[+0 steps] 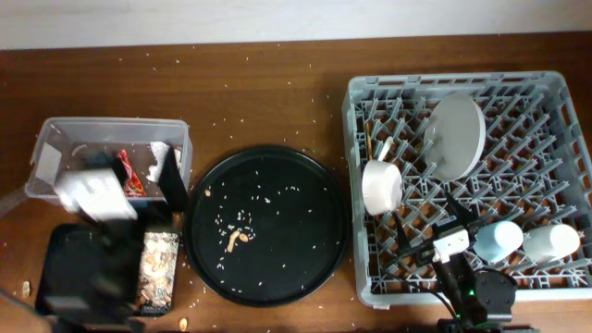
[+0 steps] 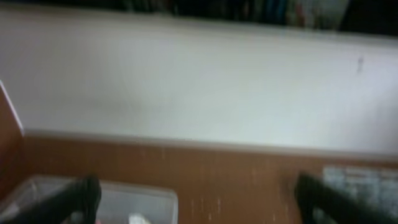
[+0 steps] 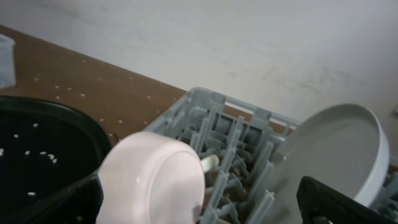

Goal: Sort waste into correct bins and load items into the dishwasher rack

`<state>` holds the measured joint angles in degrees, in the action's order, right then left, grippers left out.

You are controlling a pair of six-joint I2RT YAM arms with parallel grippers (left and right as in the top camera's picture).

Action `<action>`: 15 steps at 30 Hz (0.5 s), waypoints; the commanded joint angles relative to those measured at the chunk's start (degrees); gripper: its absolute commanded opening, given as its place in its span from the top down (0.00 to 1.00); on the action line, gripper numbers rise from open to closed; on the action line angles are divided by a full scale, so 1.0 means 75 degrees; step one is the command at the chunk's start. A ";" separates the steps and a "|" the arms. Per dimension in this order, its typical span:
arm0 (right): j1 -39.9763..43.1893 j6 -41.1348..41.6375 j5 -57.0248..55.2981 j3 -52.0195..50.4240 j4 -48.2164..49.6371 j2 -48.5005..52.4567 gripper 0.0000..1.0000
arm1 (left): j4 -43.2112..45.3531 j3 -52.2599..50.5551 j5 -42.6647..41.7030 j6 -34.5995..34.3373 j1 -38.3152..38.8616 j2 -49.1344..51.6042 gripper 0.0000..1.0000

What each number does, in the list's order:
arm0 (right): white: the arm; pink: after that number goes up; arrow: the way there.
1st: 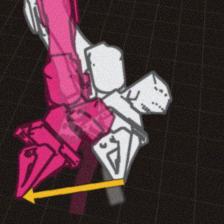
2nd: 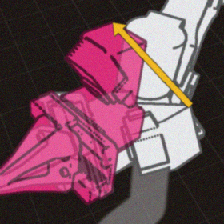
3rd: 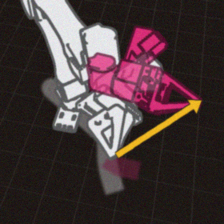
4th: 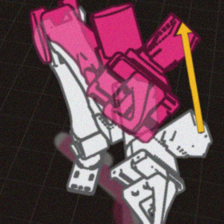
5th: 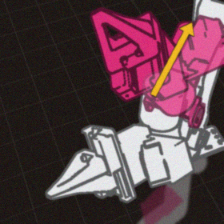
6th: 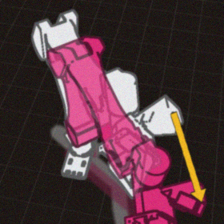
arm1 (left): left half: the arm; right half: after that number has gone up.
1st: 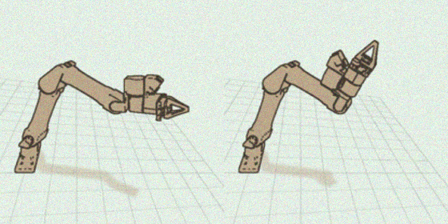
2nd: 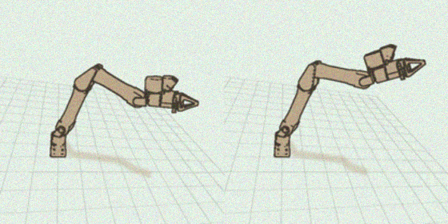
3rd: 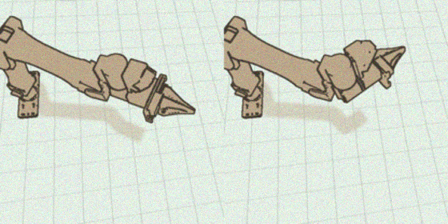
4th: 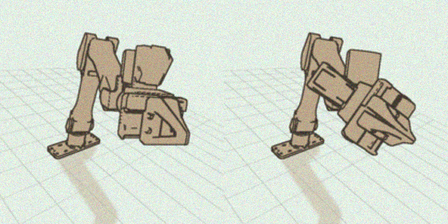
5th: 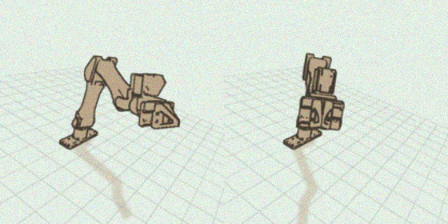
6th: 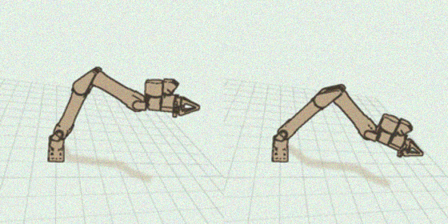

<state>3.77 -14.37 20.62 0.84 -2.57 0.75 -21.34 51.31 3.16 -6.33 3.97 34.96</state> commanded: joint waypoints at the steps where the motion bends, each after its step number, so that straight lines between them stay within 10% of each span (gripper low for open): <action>1: 0.0052 0.0000 0.0050 -0.0070 -0.0017 -0.0073 0.01 | 0.1842 -0.3418 -0.0490 0.0274 -0.0061 -0.2416 0.01; 7: 0.0052 0.0000 0.0050 -0.0070 -0.0017 -0.0073 0.01 | 0.4969 -0.6784 -0.0530 0.0280 -0.0417 -0.4628 0.01; 15: 0.0052 0.0003 0.0050 -0.0070 -0.0017 -0.0073 0.01 | 0.2177 -0.6752 -0.0455 0.0283 -0.0417 -0.4441 0.01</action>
<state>3.84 -14.39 20.71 0.78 -2.68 0.62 -4.56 0.71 -0.05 -5.13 1.15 1.30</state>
